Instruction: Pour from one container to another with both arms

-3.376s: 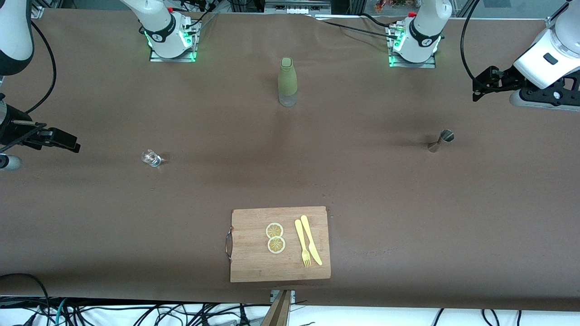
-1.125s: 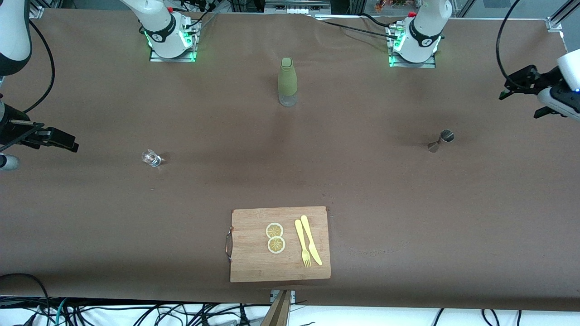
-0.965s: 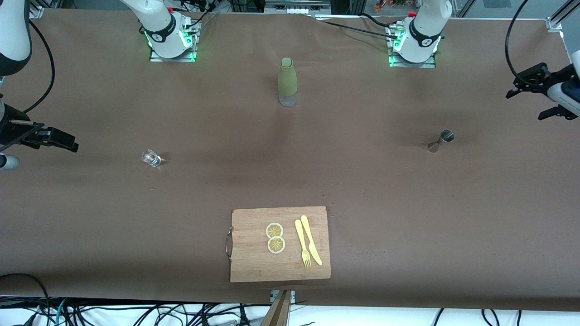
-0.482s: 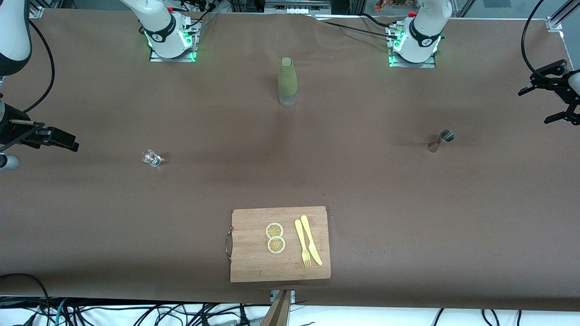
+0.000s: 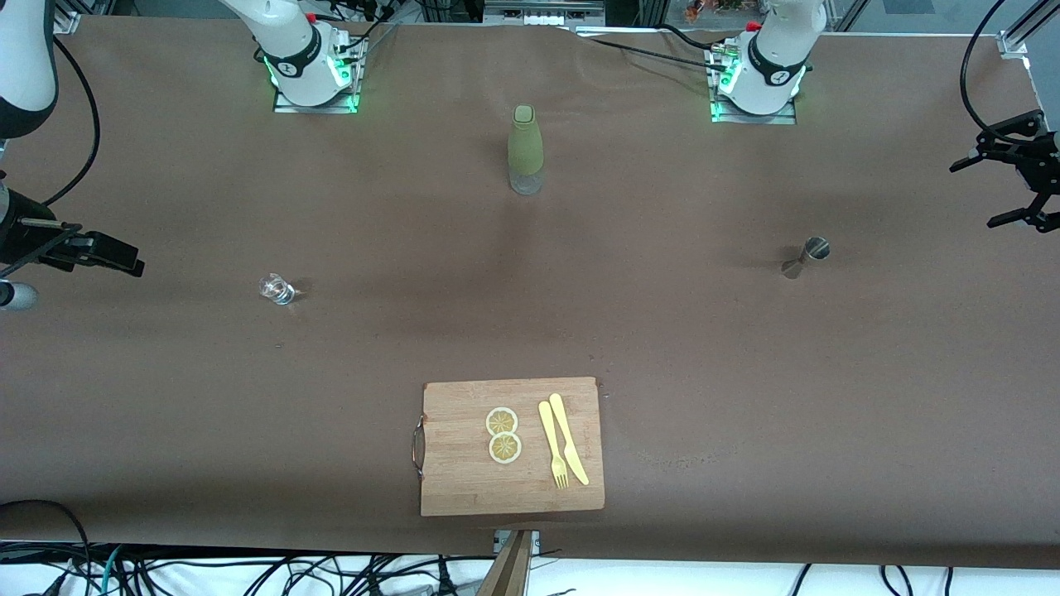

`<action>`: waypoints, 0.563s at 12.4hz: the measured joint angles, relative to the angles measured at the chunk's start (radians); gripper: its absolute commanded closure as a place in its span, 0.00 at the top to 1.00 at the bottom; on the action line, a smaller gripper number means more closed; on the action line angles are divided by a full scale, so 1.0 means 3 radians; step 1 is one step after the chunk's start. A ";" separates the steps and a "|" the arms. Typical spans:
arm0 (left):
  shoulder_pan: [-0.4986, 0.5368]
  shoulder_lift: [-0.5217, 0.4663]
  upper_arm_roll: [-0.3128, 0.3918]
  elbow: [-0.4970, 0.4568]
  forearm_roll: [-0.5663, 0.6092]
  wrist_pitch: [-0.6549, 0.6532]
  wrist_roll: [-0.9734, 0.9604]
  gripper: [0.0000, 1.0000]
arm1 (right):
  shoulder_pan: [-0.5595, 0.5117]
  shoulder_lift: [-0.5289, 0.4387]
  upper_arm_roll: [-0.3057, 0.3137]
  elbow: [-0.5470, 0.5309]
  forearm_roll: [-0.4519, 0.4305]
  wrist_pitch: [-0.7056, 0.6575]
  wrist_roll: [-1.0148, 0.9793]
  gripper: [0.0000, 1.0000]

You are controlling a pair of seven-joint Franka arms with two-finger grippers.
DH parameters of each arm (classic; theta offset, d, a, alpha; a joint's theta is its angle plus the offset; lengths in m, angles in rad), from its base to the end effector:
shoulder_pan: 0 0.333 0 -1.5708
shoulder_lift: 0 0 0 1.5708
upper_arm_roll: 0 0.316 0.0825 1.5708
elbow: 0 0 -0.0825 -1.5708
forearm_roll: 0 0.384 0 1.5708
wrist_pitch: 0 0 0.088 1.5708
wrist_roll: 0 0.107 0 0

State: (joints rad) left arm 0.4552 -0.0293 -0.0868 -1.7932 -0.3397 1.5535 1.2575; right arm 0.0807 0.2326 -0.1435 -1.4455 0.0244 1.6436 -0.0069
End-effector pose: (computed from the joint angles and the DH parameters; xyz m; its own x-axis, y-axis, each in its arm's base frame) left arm 0.5084 0.1570 0.5415 0.6619 -0.7085 0.2447 -0.7467 -0.5947 0.2979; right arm 0.6270 -0.0273 0.5537 0.9980 -0.0549 -0.0322 -0.0546 -0.9985 0.0085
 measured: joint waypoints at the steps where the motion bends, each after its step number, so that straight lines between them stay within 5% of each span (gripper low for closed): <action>1: 0.0028 0.0000 0.0000 -0.0024 -0.0031 0.0003 0.0098 1.00 | 0.0000 0.0002 0.0000 -0.0002 0.0000 -0.0002 -0.0057 1.00; 7: 0.0354 0.0138 0.0001 -0.0220 -0.0428 0.0005 0.1095 1.00 | -0.0030 0.0051 -0.0004 -0.0019 0.0000 -0.0002 -0.0471 1.00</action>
State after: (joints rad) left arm 0.5613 0.0121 -0.0864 -1.8592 -0.4680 1.5551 1.5861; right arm 0.0716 0.2478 -0.1446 -1.4514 0.0245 1.6428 -0.1482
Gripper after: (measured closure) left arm 0.000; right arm 0.000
